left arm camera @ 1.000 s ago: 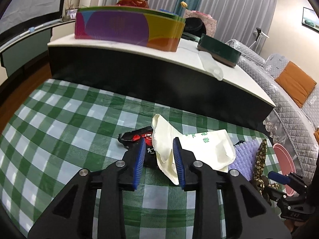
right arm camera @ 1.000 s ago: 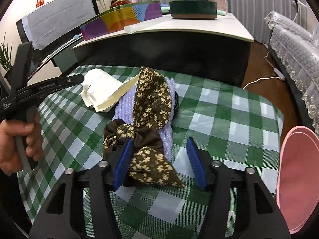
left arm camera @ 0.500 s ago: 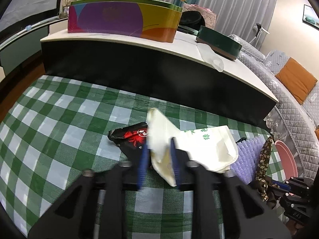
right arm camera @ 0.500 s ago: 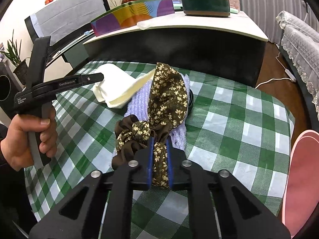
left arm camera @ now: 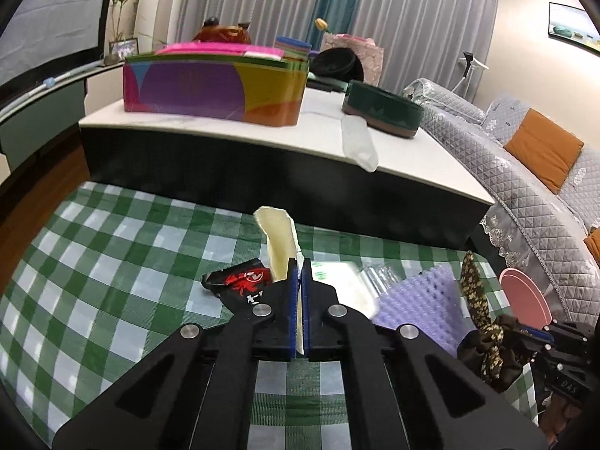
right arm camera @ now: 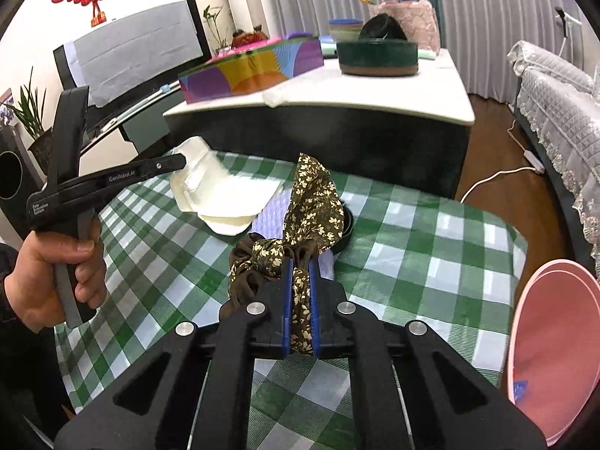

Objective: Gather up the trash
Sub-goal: 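Grasp the brown floral cloth with the right tool while the left tool grasps the white paper, then lift and carry the floral cloth and white paper over the pink bucket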

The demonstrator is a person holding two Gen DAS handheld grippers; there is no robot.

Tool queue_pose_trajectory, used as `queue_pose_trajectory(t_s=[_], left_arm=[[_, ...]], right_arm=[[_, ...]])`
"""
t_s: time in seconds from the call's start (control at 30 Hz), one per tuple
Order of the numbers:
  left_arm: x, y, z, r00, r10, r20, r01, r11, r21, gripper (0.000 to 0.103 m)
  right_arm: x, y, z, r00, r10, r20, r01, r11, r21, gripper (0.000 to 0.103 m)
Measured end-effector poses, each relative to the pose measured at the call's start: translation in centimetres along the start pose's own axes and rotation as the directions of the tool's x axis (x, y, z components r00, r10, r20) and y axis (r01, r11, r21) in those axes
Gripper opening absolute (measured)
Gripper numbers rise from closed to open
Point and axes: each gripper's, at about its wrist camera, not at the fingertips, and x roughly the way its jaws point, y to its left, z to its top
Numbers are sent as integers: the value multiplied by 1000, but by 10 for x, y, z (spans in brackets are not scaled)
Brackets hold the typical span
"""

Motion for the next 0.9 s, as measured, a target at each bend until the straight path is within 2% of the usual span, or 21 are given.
queue_pose_trajectory(t_s=[0.47, 0.9], left_arm=[[-56, -22, -2, 998, -9, 67, 4, 997, 74, 1], [-98, -44, -13, 994, -48, 101, 35, 991, 130, 1]], right_arm=[[-54, 2, 1, 990, -73, 120, 72, 997, 18, 8], [-108, -3, -7, 965, -162, 204, 152, 986, 64, 8]])
